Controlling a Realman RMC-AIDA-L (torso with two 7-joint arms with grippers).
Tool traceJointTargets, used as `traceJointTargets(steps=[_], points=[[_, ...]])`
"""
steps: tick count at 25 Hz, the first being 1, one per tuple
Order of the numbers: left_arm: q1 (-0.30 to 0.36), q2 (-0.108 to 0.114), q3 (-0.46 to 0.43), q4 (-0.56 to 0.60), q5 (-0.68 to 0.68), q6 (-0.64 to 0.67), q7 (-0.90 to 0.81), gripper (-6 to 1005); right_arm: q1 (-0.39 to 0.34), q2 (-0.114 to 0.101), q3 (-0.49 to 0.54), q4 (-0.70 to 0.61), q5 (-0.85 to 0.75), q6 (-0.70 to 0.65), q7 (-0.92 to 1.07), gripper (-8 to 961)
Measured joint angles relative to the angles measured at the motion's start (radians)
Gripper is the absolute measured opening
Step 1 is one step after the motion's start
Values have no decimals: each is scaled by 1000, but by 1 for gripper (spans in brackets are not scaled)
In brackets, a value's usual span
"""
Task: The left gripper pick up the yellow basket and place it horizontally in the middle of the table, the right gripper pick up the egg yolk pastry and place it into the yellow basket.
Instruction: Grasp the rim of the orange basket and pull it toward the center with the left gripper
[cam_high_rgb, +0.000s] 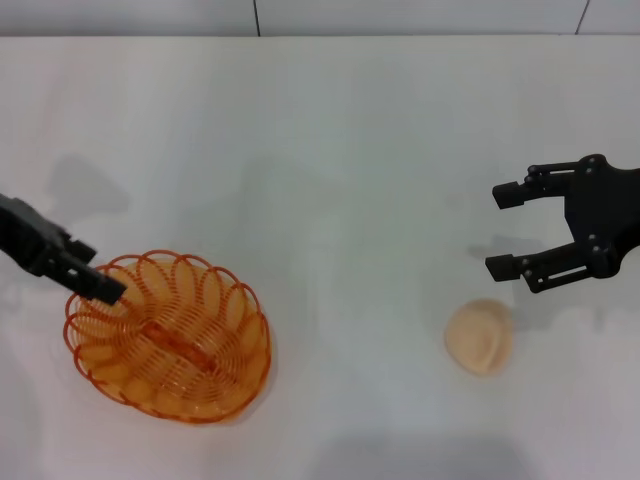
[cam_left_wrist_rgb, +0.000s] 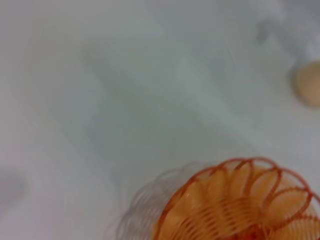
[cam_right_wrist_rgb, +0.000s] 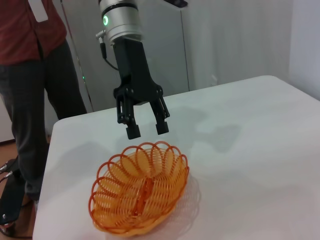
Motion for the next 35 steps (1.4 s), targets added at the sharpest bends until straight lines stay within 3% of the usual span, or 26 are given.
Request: traceJointTargets(steps=[4,11,16,22,27,35], points=[[-45,-2,17,5,112,17,-53,863,-2,0,1,-3,11,0,0,859],[-61,-4,135,3,178,-18,-135,855,-4,0,-2,-7,28,0,2,859],[-57,-30,142,-2,190,-99,-190,850,-6,0,-2,-2,34,0,0,859],[-50,-77,142,-3,190,-146,-231,843,-8,0,3,0,34,1,-2,859],[-48,-92,139,-5,189,-155,-236,838,-9,0,4,0,34,1,-2,859],[-58,-96,159,-76,194,-190,-242,829,-9,0,3,0,34,1,-2,859]])
